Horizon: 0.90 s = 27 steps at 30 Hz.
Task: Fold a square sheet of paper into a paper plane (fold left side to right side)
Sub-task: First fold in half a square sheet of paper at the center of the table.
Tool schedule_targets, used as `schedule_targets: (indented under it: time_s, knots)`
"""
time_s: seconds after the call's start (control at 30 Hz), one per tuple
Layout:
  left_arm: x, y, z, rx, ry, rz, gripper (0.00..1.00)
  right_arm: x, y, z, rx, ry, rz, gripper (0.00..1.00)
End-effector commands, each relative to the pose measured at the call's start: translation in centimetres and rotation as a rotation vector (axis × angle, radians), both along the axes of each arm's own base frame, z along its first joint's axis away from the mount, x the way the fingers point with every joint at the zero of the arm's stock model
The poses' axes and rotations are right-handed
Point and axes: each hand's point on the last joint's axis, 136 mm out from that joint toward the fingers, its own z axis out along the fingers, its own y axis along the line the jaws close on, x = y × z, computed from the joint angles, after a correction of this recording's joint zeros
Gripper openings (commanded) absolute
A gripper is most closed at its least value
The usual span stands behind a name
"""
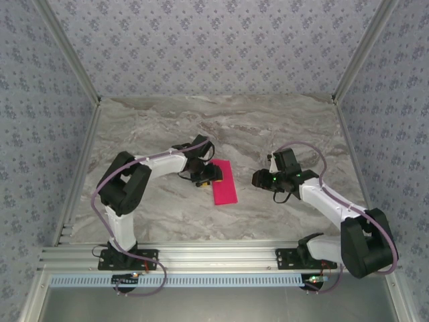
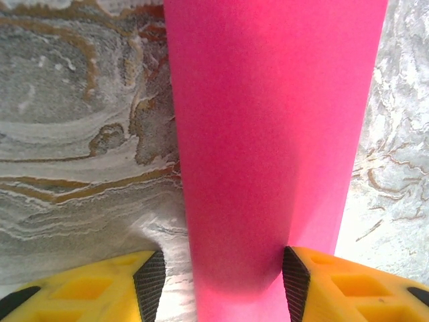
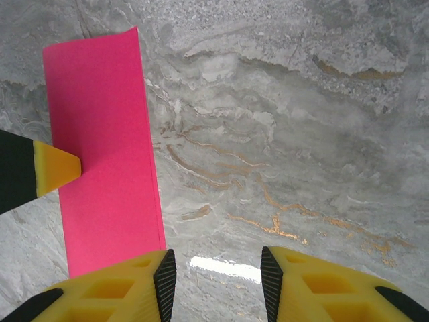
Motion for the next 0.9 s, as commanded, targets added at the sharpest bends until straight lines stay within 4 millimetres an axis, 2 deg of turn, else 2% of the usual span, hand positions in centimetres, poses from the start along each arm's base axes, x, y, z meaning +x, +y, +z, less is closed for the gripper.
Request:
schedule_targets:
  time_s: [0.0,0.87]
  knots:
    - [0.0,-0.1,-2.5,0.052,0.015,0.004,0.53,-0.8,-0.7,-0.5,-0.024,0.021,0.001,0.43]
    - [0.0,-0.4,-3.6,0.079,0.040,-0.009,0.56,-1.1,0.5,-0.4,0.031,0.021,0.038,0.42]
